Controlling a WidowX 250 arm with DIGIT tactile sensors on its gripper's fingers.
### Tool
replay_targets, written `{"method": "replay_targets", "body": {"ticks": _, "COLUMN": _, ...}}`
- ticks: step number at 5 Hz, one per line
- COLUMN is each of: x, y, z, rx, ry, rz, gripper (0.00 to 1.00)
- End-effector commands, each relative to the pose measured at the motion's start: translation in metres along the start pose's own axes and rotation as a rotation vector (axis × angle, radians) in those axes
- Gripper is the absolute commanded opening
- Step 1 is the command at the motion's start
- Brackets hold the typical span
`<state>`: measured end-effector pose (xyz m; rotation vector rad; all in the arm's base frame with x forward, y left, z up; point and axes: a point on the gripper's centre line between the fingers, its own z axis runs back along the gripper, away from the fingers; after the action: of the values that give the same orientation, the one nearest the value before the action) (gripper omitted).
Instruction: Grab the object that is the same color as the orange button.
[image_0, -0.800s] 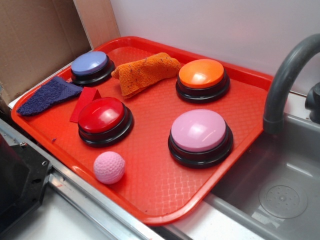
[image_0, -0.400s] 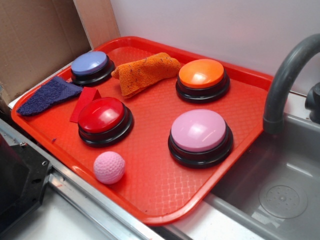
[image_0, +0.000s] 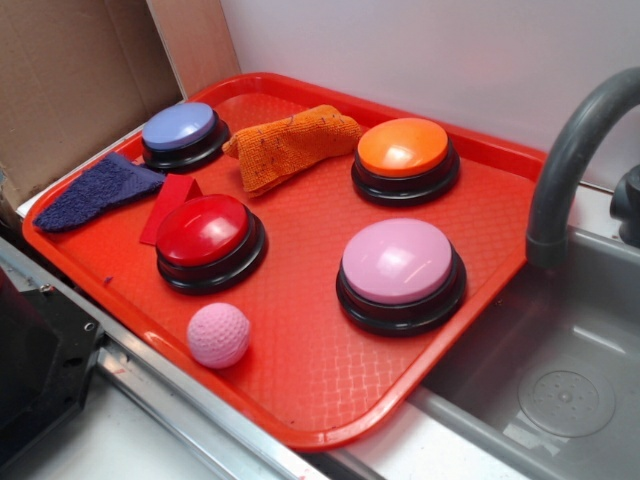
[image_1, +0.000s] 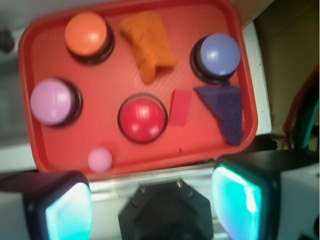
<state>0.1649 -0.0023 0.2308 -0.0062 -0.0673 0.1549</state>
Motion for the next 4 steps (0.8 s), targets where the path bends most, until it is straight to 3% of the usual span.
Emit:
{"method": "replay_targets", "body": {"ticks": 1, "x": 0.084, "y": 0.012, "z": -0.038, "rx": 0.031, "ry": -0.013, "rz": -0.044, "gripper": 1.0}}
{"method": "replay_targets", "body": {"ticks": 2, "x": 0.122, "y": 0.023, "z": -0.093, "rx": 0.099, "ry": 0.108, "rz": -0.095, "gripper": 1.0}}
{"method": "replay_targets", "body": {"ticks": 4, "x": 0.137, "y": 0.031, "z": -0.14, "rx": 0.146, "ry": 0.216, "rz": -0.141, "gripper": 1.0}}
